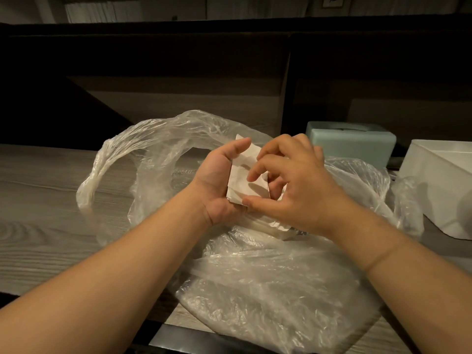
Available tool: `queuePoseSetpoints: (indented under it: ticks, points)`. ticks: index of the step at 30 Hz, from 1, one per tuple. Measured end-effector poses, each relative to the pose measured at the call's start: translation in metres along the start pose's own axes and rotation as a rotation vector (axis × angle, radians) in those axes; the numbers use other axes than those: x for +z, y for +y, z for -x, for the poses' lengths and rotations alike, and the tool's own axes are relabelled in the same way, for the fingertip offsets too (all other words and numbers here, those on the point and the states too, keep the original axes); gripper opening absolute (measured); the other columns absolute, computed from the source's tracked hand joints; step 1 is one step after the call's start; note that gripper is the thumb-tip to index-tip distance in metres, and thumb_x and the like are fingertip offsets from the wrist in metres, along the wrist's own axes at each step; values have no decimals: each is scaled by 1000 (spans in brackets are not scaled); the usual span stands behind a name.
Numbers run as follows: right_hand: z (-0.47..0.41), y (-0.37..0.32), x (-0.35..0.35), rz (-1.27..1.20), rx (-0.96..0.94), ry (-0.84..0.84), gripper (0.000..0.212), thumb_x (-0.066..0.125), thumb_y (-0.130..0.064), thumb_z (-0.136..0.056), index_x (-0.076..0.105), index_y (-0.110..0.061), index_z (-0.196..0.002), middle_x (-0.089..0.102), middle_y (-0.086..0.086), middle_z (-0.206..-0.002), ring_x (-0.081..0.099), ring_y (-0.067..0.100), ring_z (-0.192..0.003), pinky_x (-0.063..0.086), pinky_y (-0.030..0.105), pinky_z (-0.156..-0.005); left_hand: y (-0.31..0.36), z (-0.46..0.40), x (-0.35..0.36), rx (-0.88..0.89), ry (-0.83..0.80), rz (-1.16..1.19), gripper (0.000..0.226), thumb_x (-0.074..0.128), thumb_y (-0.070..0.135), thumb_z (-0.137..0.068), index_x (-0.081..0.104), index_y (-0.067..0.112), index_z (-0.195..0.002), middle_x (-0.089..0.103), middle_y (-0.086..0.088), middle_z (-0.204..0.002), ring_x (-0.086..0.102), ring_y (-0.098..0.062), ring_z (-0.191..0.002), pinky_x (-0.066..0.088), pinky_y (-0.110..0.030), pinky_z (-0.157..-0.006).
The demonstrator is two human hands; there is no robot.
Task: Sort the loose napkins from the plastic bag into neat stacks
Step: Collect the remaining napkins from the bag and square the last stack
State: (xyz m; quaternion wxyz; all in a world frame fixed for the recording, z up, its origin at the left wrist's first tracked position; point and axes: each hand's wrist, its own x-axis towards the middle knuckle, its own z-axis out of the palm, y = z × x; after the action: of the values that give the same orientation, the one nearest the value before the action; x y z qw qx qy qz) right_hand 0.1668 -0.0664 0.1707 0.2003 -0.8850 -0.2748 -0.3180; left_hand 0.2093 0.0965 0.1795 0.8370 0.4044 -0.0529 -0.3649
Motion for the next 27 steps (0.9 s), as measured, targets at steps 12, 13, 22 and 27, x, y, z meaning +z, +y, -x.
queuePoseSetpoints:
  ticks: [12, 13, 22, 27]
  points:
    - [1, -2, -2, -18, 6, -95, 26, 68, -63, -77, 63, -42, -92, 46, -22, -108, 37, 6, -108, 25, 29, -100, -2, 2, 4, 58, 48, -67, 42, 53, 42, -97, 71, 5, -94, 66, -10, -87, 66, -27, -81, 54, -37, -77]
    - [1, -2, -3, -29, 39, -132, 33, 69, -67, -74, 59, -43, -96, 43, -23, -112, 36, 5, -109, 25, 30, -103, -2, 2, 4, 59, 48, -64, 43, 54, 42, -96, 71, 4, -91, 65, -10, -85, 65, -27, -81, 54, -37, -79]
    - [1, 3, -7, -279, 246, -274, 106, 86, -60, -60, 20, -60, -143, 19, -54, -122, 41, 10, -131, 49, 45, -104, -7, 9, 15, 24, 7, -130, 30, 61, 32, -88, 73, 9, -104, 73, -10, -94, 73, -28, -81, 59, -38, -80]
    - [-4, 6, -13, -421, 403, -62, 46, 67, -43, -92, 43, -35, -130, 48, -16, -129, 50, 0, -114, 42, 17, -85, 3, 6, 6, 85, 120, -80, 45, 68, 29, -83, 65, 8, -123, 71, -8, -110, 67, -26, -99, 50, -41, -99]
